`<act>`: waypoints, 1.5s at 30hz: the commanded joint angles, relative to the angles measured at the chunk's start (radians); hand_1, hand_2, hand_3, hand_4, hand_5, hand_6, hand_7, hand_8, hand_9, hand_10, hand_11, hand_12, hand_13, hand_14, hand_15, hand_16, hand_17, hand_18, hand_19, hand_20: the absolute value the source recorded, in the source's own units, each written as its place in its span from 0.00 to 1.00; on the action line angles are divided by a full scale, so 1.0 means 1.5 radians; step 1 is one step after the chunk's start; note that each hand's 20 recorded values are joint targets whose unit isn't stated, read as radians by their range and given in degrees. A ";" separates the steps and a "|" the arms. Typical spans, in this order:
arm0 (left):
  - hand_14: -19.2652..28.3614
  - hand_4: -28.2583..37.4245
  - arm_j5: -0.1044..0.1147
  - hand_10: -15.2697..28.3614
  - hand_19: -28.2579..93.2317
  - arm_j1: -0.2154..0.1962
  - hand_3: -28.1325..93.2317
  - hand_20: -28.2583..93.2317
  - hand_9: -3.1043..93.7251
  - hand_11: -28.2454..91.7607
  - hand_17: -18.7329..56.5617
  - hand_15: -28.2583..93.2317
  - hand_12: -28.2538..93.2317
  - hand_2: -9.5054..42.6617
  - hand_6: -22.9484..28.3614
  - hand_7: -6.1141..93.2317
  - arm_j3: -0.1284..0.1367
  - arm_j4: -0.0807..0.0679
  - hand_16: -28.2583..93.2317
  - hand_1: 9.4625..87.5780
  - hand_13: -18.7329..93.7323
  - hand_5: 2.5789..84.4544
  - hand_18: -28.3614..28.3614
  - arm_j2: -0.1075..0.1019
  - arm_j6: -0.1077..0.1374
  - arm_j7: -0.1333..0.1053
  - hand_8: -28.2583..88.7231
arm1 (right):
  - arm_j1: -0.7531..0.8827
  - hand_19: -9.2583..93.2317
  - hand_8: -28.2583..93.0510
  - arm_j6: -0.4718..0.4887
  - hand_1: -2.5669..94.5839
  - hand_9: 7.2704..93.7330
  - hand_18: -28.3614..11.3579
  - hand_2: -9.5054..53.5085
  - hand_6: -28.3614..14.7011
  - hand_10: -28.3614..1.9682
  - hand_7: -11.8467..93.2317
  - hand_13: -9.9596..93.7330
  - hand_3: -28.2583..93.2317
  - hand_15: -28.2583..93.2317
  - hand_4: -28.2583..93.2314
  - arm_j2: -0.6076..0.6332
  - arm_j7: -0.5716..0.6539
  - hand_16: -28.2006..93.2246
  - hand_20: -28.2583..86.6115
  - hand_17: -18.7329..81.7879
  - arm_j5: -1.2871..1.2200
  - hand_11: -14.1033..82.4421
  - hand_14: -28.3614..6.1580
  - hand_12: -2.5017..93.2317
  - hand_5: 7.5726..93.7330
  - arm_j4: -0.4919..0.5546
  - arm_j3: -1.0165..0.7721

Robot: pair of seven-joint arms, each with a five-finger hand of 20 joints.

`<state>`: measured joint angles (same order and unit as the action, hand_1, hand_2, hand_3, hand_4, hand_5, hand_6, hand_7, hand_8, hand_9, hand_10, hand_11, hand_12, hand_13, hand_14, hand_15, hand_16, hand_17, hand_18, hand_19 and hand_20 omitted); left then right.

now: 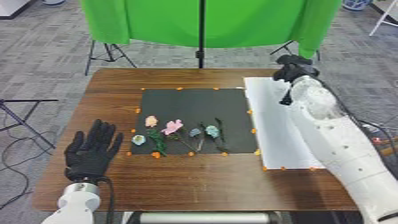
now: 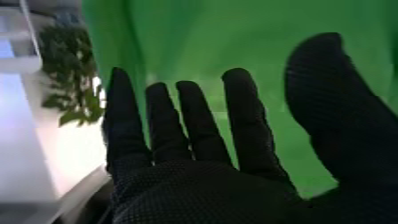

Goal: Arrange flowers

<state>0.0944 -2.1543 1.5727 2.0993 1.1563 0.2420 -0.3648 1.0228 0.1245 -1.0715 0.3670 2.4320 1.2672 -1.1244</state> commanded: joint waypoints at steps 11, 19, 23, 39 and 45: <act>0.76 0.00 -0.008 0.73 0.56 0.008 0.89 0.35 0.49 0.47 0.15 0.61 0.34 0.51 0.64 0.22 -0.011 -0.006 0.16 0.25 0.47 0.58 0.75 -0.005 -0.004 0.012 0.15 | 0.031 0.56 0.10 0.154 0.45 0.40 0.26 0.00 0.66 0.48 0.29 0.50 0.93 0.39 0.00 -0.077 -0.038 0.33 0.36 0.43 0.133 0.25 0.46 0.14 0.42 -0.082 -0.046; 0.76 0.00 -0.010 0.73 0.56 0.013 0.89 0.35 0.50 0.47 0.15 0.61 0.34 0.52 0.65 0.22 0.000 -0.008 0.16 0.25 0.47 0.59 0.75 -0.010 -0.014 0.007 0.15 | 0.074 0.92 0.16 0.038 0.67 0.83 0.28 0.00 0.66 0.61 0.50 0.81 0.76 0.54 0.00 -0.067 -0.003 0.53 0.48 0.59 0.145 0.31 0.73 0.43 0.69 -0.082 -0.040; 0.75 0.00 -0.008 0.73 0.56 -0.001 0.89 0.35 0.49 0.47 0.15 0.61 0.33 0.52 0.65 0.22 0.008 -0.004 0.16 0.25 0.47 0.59 0.75 -0.008 -0.011 0.005 0.16 | 0.087 0.94 0.19 -0.024 0.68 0.89 0.27 0.00 0.65 0.61 0.56 0.84 0.77 0.56 0.00 -0.034 0.010 0.56 0.50 0.61 0.088 0.34 0.71 0.48 0.75 -0.049 -0.004; 0.76 0.00 -0.017 0.73 0.56 -0.009 0.88 0.35 0.49 0.47 0.15 0.61 0.33 0.52 0.65 0.22 0.019 -0.003 0.16 0.25 0.47 0.59 0.75 -0.005 -0.027 0.015 0.16 | 0.293 0.94 0.22 -0.063 0.63 0.87 0.23 0.00 0.64 0.57 0.61 0.82 0.84 0.59 0.00 0.053 -0.086 0.54 0.50 0.59 -0.002 0.34 0.67 0.47 0.71 0.349 0.046; 0.75 0.00 -0.020 0.72 0.56 0.004 0.88 0.35 0.49 0.47 0.15 0.61 0.33 0.52 0.65 0.22 0.019 -0.011 0.16 0.25 0.47 0.59 0.75 -0.004 -0.032 0.019 0.16 | 0.295 0.94 0.22 -0.072 0.63 0.86 0.23 0.00 0.64 0.56 0.61 0.81 0.84 0.58 0.00 0.030 -0.101 0.54 0.49 0.58 0.025 0.32 0.68 0.45 0.71 0.333 0.086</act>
<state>0.0757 -2.1535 1.6029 2.0986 1.1467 0.2093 -0.3547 1.4368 0.0390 -0.9681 0.2332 2.4161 1.8058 -1.0612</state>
